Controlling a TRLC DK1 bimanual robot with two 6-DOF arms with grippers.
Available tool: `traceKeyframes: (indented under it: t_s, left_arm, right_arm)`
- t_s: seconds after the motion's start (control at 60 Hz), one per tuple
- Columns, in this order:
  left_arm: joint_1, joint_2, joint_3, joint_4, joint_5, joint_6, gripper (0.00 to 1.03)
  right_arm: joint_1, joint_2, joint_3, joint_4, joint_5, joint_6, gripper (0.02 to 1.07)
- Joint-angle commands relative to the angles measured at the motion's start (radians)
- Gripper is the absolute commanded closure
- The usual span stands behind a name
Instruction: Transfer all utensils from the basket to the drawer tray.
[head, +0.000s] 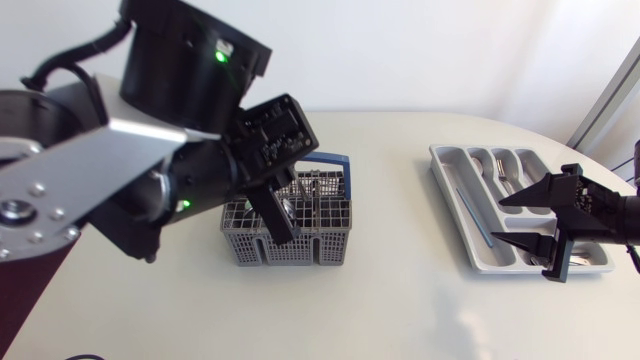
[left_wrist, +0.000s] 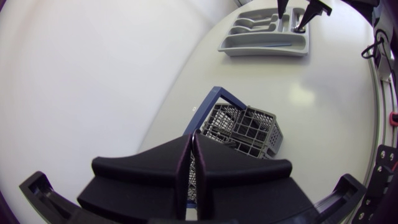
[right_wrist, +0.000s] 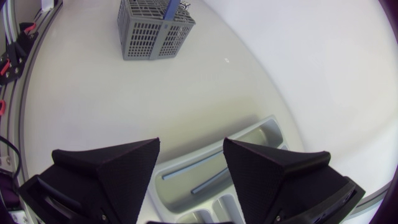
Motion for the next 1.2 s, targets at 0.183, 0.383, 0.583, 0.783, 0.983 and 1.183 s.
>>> traceKeyframes:
  t_s: [0.183,0.383,0.583,0.783,0.983,1.183]
  left_arm:
    - [0.016,-0.028,0.122,-0.133,0.154,-0.182,1.0]
    - [0.09,0.043,0.163,-0.177,0.334,-0.347,1.0]
    - [0.158,0.123,0.199,-0.199,0.49,-0.496,1.0]
    - [0.201,0.179,0.235,-0.199,0.559,-0.579,1.0]
    - [0.23,0.227,0.277,-0.222,0.618,-0.63,1.0]
    - [0.24,0.255,0.303,-0.242,0.667,-0.653,1.0]
  right_arm:
    - [0.193,-0.174,-0.01,-0.008,-0.029,0.36,0.33]
    - [0.428,-0.227,0.004,0.072,0.024,0.669,0.33]
    - [0.698,-0.217,0.012,0.188,0.173,0.9,0.33]
    - [0.862,-0.114,0.067,0.254,0.291,1.038,0.34]
    - [0.946,-0.017,0.128,0.299,0.371,1.104,0.5]
    - [0.989,0.056,0.194,0.305,0.426,1.121,0.62]
